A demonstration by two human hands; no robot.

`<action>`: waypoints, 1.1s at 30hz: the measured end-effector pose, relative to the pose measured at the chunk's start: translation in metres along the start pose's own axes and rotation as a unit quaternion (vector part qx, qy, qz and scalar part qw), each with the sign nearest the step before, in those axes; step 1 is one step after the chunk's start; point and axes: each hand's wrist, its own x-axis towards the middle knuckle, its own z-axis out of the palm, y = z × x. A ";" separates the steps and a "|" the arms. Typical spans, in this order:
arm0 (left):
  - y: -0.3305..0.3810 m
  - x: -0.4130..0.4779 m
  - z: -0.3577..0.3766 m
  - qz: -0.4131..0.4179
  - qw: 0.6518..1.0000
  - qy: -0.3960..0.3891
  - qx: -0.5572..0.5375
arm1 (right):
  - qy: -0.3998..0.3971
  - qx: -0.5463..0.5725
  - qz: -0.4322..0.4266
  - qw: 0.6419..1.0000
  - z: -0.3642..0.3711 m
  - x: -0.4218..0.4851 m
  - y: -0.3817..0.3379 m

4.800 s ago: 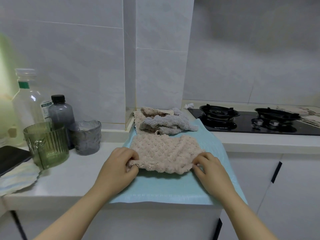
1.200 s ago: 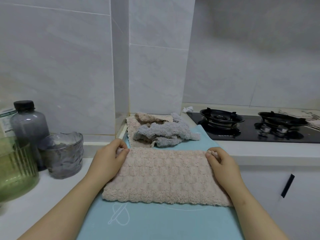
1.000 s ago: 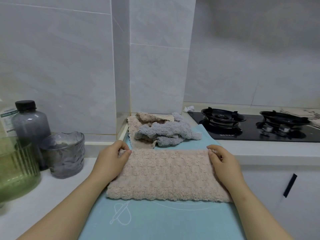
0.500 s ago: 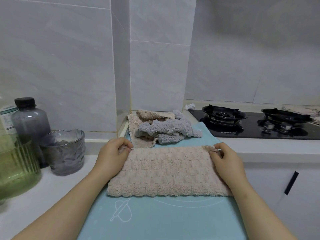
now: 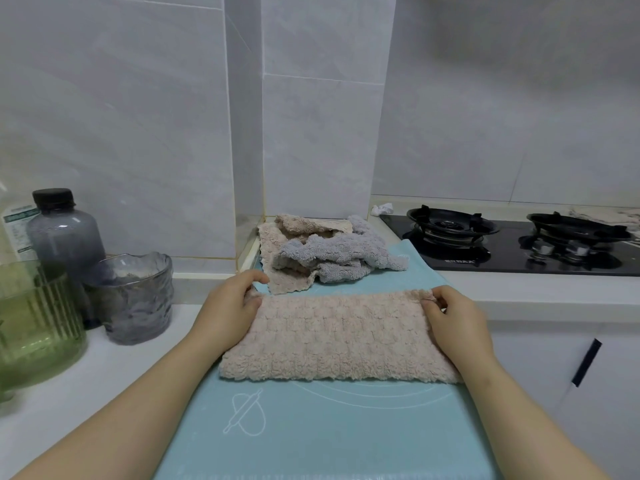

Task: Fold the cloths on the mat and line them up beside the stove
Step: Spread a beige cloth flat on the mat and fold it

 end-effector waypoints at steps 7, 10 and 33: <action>0.007 -0.005 -0.010 -0.052 0.998 -0.014 -0.019 | -0.062 0.005 0.059 0.996 -0.006 -0.010 -0.005; 0.035 -0.021 -0.027 -0.038 0.993 0.052 -0.104 | -0.103 -0.039 0.052 0.993 -0.016 -0.020 -0.008; 0.115 -0.018 0.035 0.030 0.941 -0.284 0.179 | -0.060 -0.168 0.061 0.982 -0.030 -0.071 -0.021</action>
